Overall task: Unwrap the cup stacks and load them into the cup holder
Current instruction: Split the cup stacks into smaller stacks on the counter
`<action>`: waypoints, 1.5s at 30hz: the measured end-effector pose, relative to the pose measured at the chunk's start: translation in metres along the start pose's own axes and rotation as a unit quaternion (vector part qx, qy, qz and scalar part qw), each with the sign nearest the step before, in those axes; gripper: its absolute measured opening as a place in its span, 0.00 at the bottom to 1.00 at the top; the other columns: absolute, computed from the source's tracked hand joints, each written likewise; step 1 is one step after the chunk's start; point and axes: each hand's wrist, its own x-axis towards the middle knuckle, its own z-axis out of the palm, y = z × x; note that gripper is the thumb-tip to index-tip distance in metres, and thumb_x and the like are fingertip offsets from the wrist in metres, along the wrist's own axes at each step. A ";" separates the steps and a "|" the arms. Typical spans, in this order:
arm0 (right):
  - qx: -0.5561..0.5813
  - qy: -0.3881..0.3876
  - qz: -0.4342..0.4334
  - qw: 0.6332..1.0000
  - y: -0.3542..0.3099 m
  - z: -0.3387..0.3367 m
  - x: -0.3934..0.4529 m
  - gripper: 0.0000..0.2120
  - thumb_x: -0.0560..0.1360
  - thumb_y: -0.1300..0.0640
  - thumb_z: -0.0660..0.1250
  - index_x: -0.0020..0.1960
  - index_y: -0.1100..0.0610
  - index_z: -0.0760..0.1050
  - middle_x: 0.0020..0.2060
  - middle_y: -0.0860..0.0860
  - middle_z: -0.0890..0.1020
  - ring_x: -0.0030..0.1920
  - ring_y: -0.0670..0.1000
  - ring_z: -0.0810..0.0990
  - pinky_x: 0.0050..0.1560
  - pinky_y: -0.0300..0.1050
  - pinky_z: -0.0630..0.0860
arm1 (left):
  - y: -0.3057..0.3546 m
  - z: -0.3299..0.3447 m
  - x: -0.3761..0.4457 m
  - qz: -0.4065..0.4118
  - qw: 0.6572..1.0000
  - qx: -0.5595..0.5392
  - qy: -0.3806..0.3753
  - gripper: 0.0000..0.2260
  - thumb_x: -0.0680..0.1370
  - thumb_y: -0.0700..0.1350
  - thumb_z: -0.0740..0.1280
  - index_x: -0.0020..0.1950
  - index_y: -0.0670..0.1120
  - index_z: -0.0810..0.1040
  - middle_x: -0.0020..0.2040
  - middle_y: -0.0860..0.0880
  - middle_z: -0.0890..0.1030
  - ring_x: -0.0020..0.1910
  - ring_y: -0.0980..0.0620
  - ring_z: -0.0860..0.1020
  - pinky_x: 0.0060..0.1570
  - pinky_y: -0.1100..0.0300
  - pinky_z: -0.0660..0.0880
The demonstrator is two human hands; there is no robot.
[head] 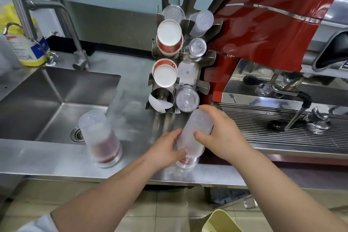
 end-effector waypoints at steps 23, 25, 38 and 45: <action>0.008 0.064 -0.140 0.988 -0.089 -0.042 -0.001 0.33 0.69 0.47 0.71 0.72 0.43 0.63 0.65 0.41 0.70 0.66 0.40 0.66 0.62 0.33 0.61 | 0.031 -0.072 -0.043 0.097 0.985 -0.075 0.125 0.24 0.71 0.49 0.70 0.65 0.64 0.74 0.58 0.54 0.76 0.55 0.61 0.77 0.51 0.64 0.77; 0.016 0.055 -0.145 0.988 -0.090 -0.026 -0.002 0.34 0.69 0.47 0.71 0.73 0.44 0.63 0.66 0.42 0.70 0.66 0.40 0.66 0.62 0.32 0.60 | 0.016 -0.076 -0.054 0.076 0.986 -0.062 0.132 0.25 0.72 0.48 0.70 0.68 0.60 0.74 0.59 0.54 0.76 0.56 0.62 0.77 0.51 0.66 0.77; 0.069 -0.020 -0.130 0.989 -0.068 0.093 -0.017 0.34 0.68 0.53 0.73 0.71 0.49 0.66 0.58 0.39 0.69 0.59 0.33 0.65 0.58 0.18 0.55 | -0.066 -0.048 -0.093 -0.010 0.992 -0.002 0.122 0.25 0.70 0.45 0.68 0.66 0.61 0.74 0.54 0.57 0.79 0.53 0.58 0.77 0.51 0.59 0.77; 0.080 -0.042 -0.095 0.991 -0.057 0.121 -0.014 0.33 0.68 0.56 0.74 0.70 0.51 0.67 0.59 0.41 0.69 0.59 0.33 0.64 0.58 0.18 0.54 | -0.086 -0.041 -0.082 -0.017 0.994 0.029 0.104 0.30 0.68 0.46 0.66 0.70 0.56 0.71 0.53 0.51 0.79 0.50 0.54 0.76 0.48 0.67 0.72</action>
